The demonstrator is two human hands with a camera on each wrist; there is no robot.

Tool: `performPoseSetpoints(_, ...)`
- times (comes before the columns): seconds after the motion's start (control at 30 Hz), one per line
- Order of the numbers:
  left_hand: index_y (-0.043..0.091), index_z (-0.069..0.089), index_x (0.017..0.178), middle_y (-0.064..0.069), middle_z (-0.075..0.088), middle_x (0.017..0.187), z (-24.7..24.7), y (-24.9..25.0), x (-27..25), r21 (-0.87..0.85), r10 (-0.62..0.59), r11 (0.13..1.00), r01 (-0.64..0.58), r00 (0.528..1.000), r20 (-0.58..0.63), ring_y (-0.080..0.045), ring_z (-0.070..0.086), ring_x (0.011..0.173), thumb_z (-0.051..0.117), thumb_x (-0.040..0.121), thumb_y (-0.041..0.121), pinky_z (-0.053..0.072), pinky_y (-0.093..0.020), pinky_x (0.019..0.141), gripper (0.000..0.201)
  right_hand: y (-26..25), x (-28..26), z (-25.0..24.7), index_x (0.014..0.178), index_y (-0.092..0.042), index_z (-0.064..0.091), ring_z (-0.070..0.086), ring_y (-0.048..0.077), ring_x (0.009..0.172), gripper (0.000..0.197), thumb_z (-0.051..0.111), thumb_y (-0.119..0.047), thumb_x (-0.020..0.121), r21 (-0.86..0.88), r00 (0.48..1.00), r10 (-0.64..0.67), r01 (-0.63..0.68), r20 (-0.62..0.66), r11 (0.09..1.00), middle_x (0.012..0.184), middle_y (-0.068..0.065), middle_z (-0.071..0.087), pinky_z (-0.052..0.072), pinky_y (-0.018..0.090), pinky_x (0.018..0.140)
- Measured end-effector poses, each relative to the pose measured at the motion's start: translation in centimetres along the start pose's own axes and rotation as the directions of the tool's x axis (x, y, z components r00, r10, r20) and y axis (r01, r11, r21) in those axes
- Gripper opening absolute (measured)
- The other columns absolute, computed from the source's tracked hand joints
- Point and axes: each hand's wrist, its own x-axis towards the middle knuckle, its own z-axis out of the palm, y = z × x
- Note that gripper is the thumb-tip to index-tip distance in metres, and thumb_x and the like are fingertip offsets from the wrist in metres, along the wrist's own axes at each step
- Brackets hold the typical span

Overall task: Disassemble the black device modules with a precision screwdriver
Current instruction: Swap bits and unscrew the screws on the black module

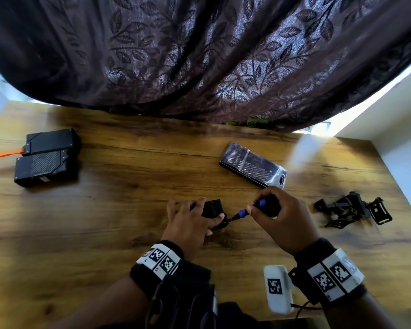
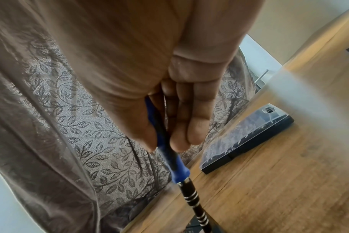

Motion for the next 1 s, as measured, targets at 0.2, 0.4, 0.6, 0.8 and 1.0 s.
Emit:
performPoseSetpoints(0.2,0.06,0.014,0.151,-0.003,0.009,0.168,-0.42,0.07,-0.14,-0.009,0.001,1.0,-0.001,1.0,0.008,-0.033,0.018,0.146,0.044,0.106,0.036,0.008,-0.062,0.111,0.059,-0.26,0.01,-0.08,0.087,-0.027,0.066,0.065,0.007,0.075,0.019,0.084,-0.022,0.081,0.003,1.0,0.006,-0.006,0.012,1.0,0.077,-0.008,0.069,0.05,0.013,0.066)
performPoseSetpoints(0.4,0.06,0.015,0.151,-0.002,0.009,0.168,-0.45,0.04,-0.17,-0.02,0.003,1.0,-0.003,1.0,0.004,-0.034,0.018,0.146,0.042,0.107,0.036,0.006,-0.062,0.111,0.057,-0.47,0.09,0.02,0.086,-0.026,0.066,0.065,0.007,0.075,0.019,0.084,-0.021,0.081,-0.001,1.0,-0.015,0.015,0.017,1.0,0.077,-0.009,0.068,0.048,0.009,0.065)
performPoseSetpoints(0.6,0.059,0.016,0.151,-0.003,0.009,0.168,-0.26,0.05,-0.21,-0.027,-0.002,1.0,0.001,1.0,-0.015,-0.033,0.019,0.145,0.039,0.108,0.039,0.006,-0.062,0.109,0.053,-0.49,0.14,0.11,0.086,-0.026,0.065,0.064,0.006,0.075,0.018,0.083,-0.022,0.082,-0.013,1.0,-0.018,0.018,0.025,1.0,0.075,-0.009,0.067,0.047,0.009,0.064)
performPoseSetpoints(0.8,0.06,0.016,0.15,-0.003,0.011,0.167,-0.21,0.05,-0.25,-0.021,-0.001,1.0,0.0,1.0,-0.025,-0.033,0.02,0.144,0.043,0.105,0.036,0.008,-0.061,0.11,0.058,-0.5,0.03,0.09,0.086,-0.026,0.065,0.064,0.005,0.076,0.019,0.083,-0.021,0.082,-0.007,0.999,-0.03,0.03,0.02,1.0,0.075,-0.01,0.067,0.048,0.009,0.065)
performPoseSetpoints(1.0,0.06,0.016,0.15,-0.002,0.011,0.167,0.01,-0.08,-0.14,-0.027,0.002,1.0,-0.003,1.0,-0.03,-0.033,0.019,0.145,0.047,0.104,0.036,0.008,-0.062,0.112,0.061,-0.37,0.11,0.0,0.086,-0.025,0.065,0.065,0.006,0.075,0.019,0.083,-0.019,0.082,-0.005,0.999,-0.031,0.031,0.012,1.0,0.075,-0.009,0.068,0.051,0.012,0.065)
